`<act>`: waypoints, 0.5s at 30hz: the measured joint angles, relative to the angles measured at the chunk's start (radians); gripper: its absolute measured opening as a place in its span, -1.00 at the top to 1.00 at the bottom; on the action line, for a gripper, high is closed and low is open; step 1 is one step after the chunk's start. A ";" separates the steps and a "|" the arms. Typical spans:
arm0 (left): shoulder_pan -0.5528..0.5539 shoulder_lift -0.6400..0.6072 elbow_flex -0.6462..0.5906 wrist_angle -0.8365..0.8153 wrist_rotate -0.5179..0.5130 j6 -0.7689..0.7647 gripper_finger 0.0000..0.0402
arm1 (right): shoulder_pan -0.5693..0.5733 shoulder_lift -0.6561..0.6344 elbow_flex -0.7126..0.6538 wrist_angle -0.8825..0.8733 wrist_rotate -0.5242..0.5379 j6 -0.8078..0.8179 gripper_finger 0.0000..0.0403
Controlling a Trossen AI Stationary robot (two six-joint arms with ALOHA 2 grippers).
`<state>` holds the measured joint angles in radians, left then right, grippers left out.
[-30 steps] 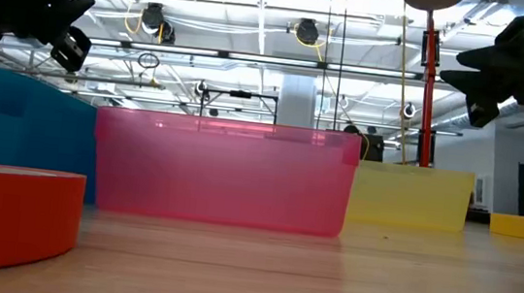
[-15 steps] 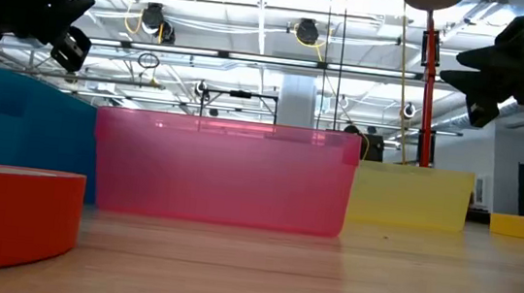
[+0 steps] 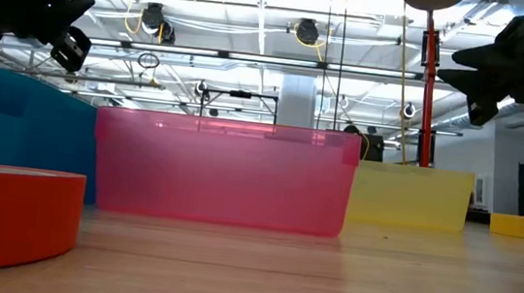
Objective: Pick and place Stapler, Stapler remover, tape
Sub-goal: Put the black stapler into the yellow bin
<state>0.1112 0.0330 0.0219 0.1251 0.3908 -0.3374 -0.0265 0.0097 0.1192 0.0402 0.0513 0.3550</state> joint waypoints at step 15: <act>0.000 0.000 0.000 0.000 0.000 0.000 0.65 | 0.000 0.000 0.000 0.002 0.007 0.000 0.30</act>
<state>0.1114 0.0330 0.0219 0.1249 0.3908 -0.3370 -0.0265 0.0093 0.1192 0.0426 0.0582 0.3550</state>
